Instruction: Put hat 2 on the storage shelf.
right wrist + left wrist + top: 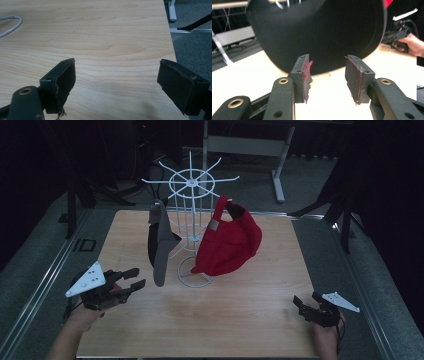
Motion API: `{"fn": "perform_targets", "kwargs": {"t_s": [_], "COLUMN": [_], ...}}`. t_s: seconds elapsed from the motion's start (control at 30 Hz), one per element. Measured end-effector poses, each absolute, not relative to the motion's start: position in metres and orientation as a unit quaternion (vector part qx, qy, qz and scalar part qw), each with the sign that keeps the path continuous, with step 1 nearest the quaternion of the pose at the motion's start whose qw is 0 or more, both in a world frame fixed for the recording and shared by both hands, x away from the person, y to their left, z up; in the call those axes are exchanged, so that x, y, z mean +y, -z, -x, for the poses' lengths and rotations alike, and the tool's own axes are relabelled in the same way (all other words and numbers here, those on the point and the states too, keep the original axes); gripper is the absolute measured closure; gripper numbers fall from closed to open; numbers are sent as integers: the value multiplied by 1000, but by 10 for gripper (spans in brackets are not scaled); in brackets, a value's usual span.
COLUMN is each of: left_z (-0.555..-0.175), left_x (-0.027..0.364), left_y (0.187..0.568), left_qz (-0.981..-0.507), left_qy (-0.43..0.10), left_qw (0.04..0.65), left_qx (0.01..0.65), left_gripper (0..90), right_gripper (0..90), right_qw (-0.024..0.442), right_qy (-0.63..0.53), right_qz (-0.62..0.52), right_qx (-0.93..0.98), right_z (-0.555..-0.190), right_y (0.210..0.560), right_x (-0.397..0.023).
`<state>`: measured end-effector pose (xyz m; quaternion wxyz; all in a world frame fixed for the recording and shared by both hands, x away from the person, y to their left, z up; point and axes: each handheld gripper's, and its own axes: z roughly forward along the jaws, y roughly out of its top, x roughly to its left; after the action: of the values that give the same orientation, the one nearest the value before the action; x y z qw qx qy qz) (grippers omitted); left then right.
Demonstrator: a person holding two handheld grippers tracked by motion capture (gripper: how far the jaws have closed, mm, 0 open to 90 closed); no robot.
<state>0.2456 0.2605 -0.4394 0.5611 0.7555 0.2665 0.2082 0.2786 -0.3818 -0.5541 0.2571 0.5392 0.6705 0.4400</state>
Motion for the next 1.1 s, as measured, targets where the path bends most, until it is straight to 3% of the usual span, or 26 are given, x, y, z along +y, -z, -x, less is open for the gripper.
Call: {"fn": "perform_targets", "kwargs": {"t_s": [0.73, 1.1], "left_z": [-234, -231], "left_x": [267, 271], "left_y": [509, 522], "left_qz": [-760, -759], "left_qy": [-181, -169], "left_qw": [540, 539], "left_qx": [314, 325], "left_gripper": [556, 556], "right_gripper": [147, 147], "right_qw": [260, 261], "right_qy": [-437, -436], "right_qz": [-537, -536], "right_qx": [673, 674], "right_z": [-279, -279], "right_y": [554, 554], "right_x": [-381, -380]}}
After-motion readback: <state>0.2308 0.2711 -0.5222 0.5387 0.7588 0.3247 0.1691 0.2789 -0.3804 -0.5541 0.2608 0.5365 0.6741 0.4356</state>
